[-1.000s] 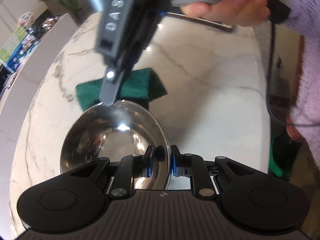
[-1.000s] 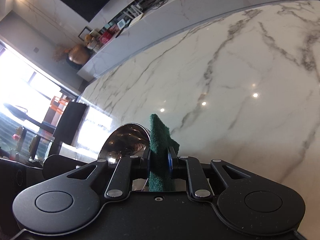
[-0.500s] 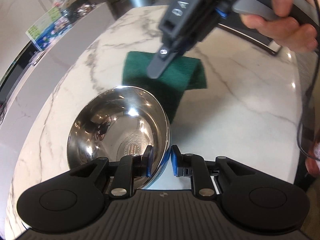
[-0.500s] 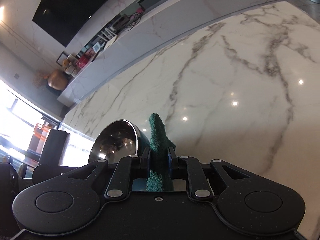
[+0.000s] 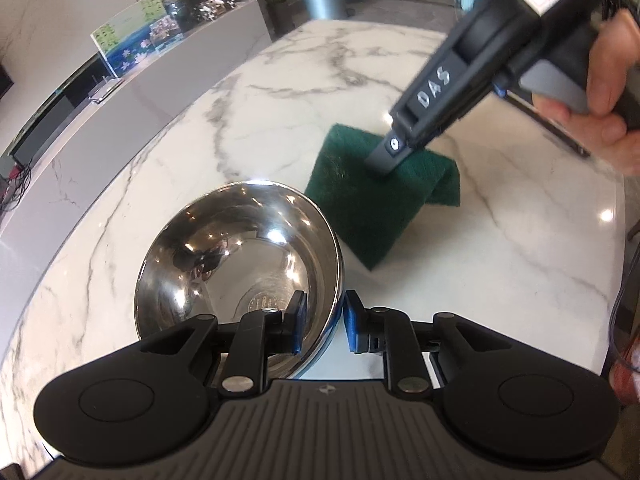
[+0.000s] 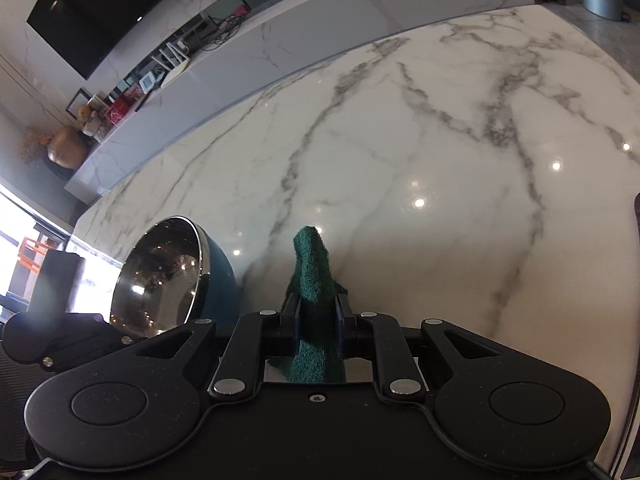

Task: Clean bowl
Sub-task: 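Pull the green pad away from the bowl with the right gripper, then set the bowl down with the left gripper while the right gripper releases the pad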

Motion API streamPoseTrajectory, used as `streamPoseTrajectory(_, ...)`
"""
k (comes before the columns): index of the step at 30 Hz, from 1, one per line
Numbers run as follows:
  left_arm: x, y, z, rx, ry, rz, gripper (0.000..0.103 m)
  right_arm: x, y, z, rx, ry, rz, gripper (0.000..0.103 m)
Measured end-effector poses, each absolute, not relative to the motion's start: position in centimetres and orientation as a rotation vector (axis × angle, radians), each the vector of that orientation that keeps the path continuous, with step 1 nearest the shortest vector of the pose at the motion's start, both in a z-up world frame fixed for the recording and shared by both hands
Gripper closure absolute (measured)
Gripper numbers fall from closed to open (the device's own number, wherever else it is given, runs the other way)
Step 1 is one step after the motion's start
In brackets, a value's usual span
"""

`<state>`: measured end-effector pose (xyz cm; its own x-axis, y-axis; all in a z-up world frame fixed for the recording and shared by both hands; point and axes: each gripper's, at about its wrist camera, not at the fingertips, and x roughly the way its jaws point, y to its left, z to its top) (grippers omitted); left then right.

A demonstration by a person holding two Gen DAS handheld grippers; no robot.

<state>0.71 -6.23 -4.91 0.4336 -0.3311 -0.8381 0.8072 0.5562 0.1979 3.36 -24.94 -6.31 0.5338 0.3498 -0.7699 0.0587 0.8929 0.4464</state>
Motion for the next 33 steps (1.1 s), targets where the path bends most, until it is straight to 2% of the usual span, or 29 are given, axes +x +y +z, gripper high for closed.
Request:
streamPoseTrajectory(2,0.7,-5.9,-4.4,0.611,0.844,-0.771,0.081,3.3,-24.8,-6.3,0.438,1.001,0.174,0.086)
streamPoseTrajectory(4,0.6,-5.5,-3.8,0.57,0.838,-0.77,0.071,3.3,-24.6,-6.4,0.417,1.004,0.161,0.081)
streamPoseTrajectory(6,0.3,-5.0,-3.1,0.529,0.826,-0.772,0.062,3.3,-24.5,-6.4,0.393,1.003,0.147,0.08)
streamPoseTrajectory(8,0.0,-4.7,-2.4,0.499,0.817,-0.773,0.061,3.3,-24.5,-6.3,0.384,0.998,0.137,0.08)
streamPoseTrajectory(10,-0.1,-4.3,-1.9,0.468,0.813,-0.766,0.059,3.3,-24.6,-6.2,0.386,0.992,0.129,0.074)
streamPoseTrajectory(14,-0.5,-3.0,-0.8,0.335,0.803,-0.736,0.043,2.9,-24.5,-6.0,0.365,0.973,0.103,0.066)
streamPoseTrajectory(17,-0.9,-1.9,-0.3,0.239,0.788,-0.714,0.033,2.6,-24.6,-5.7,0.333,0.948,0.067,0.065)
streamPoseTrajectory(23,-2.4,-1.2,-0.1,0.204,0.774,-0.633,0.03,0.8,-24.3,-4.1,0.276,0.84,0.005,0.058)
streamPoseTrajectory(25,-2.9,-0.9,-0.2,0.183,0.771,-0.593,0.029,0.2,-23.7,-3.6,0.249,0.806,0.001,0.047)
streamPoseTrajectory(26,-3.1,-0.8,-0.3,0.169,0.77,-0.576,0.027,-0.1,-23.4,-3.4,0.239,0.792,0.001,0.043)
streamPoseTrajectory(27,-3.2,-0.5,-0.3,0.152,0.77,-0.567,0.021,-0.4,-23.2,-3.2,0.233,0.784,0.0,0.034)
streamPoseTrajectory(28,-3.3,-0.2,-0.4,0.135,0.769,-0.557,0.021,-0.5,-23.0,-3.2,0.23,0.783,0.0,0.031)
streamPoseTrajectory(33,-3.6,1.5,-1.0,0.041,0.748,-0.503,0.021,-2.0,-22.3,-2.8,0.217,0.784,-0.029,0.031)
